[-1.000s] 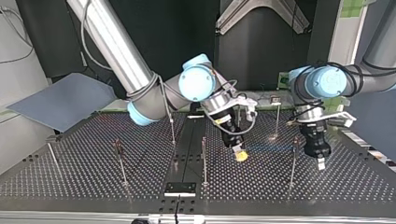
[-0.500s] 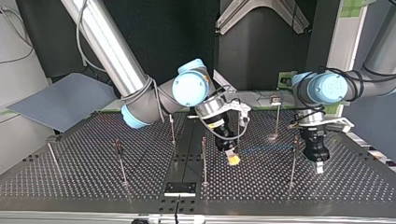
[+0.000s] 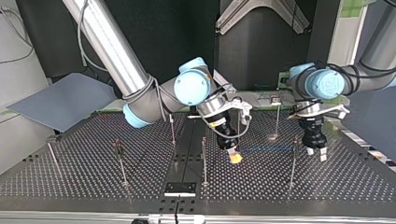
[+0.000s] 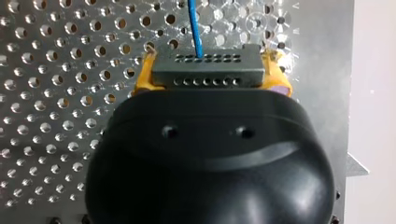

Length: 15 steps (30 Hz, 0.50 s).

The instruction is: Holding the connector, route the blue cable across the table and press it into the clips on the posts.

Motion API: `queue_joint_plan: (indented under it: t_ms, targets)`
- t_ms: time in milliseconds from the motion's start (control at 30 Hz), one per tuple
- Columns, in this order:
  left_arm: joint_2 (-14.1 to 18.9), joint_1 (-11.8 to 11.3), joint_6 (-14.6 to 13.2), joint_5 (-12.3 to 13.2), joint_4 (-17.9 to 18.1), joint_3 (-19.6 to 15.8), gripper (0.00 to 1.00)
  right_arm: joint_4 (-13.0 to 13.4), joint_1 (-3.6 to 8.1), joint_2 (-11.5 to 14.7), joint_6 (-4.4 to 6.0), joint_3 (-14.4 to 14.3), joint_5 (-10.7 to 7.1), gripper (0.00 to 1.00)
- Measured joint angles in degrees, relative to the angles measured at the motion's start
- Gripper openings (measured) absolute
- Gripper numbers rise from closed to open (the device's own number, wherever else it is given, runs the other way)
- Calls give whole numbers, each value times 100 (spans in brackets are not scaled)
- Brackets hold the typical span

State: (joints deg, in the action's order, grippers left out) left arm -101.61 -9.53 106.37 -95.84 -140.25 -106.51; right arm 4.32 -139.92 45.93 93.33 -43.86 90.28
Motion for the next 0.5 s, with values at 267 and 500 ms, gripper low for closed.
queue_joint_plan:
  t_ms: [267, 500]
  targets:
    - [329, 19, 273, 58, 240, -396, 100, -25, 2, 0, 3, -3, 1, 0]
    - [699, 53, 640, 389, 560, -768, 100, -40, -1, 0, 6, -5, 0, 0]
